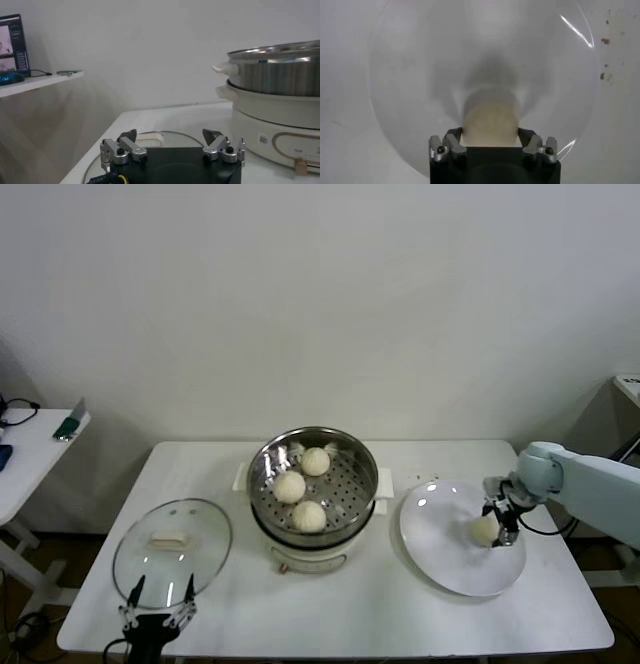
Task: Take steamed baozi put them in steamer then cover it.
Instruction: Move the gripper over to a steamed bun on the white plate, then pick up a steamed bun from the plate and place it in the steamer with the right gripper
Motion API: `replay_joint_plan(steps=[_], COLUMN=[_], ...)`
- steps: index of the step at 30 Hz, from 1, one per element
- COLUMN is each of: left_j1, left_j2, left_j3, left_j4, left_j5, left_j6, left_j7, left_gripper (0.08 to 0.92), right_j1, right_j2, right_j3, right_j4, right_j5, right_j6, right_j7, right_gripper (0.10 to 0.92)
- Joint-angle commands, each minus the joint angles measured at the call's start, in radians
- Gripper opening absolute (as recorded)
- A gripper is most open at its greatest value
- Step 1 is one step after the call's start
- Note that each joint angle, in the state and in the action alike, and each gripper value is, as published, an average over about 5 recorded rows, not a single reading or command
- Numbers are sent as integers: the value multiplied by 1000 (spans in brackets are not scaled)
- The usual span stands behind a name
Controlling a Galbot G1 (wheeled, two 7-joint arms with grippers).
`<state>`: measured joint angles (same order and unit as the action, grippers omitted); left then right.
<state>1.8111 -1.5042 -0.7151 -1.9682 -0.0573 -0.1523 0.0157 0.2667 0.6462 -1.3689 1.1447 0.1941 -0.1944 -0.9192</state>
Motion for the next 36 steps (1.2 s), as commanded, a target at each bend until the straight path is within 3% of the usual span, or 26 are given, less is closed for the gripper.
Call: replay_joint_plan(steps=[1,8,16,24,36], left_j1=[0,0,2,5,17], left_j2=[2,1,12,15,14], left_j3=[0,3,3,11,3], left_j4=[-1,-5,-11,-19,-36], left_j5=[1,1,-2,-4,-3], left_j6=[0,1,8,14,8], left_j7=[0,0,1,4,2], left_gripper=[823,823,823,823,823], right_j1=[6,198,669,842,660], right_j2=[-2,-2,102,281,526], right_j3=[18,-87,-337,-291,-280], right_j4=[-1,65,265,415,356], right_j5=[1,68,385,636,625], right_j6=[1,-3,-49,-142,-202], right_j7=[-7,-31,-24,46,139], right_gripper=[678,638,636,636,636])
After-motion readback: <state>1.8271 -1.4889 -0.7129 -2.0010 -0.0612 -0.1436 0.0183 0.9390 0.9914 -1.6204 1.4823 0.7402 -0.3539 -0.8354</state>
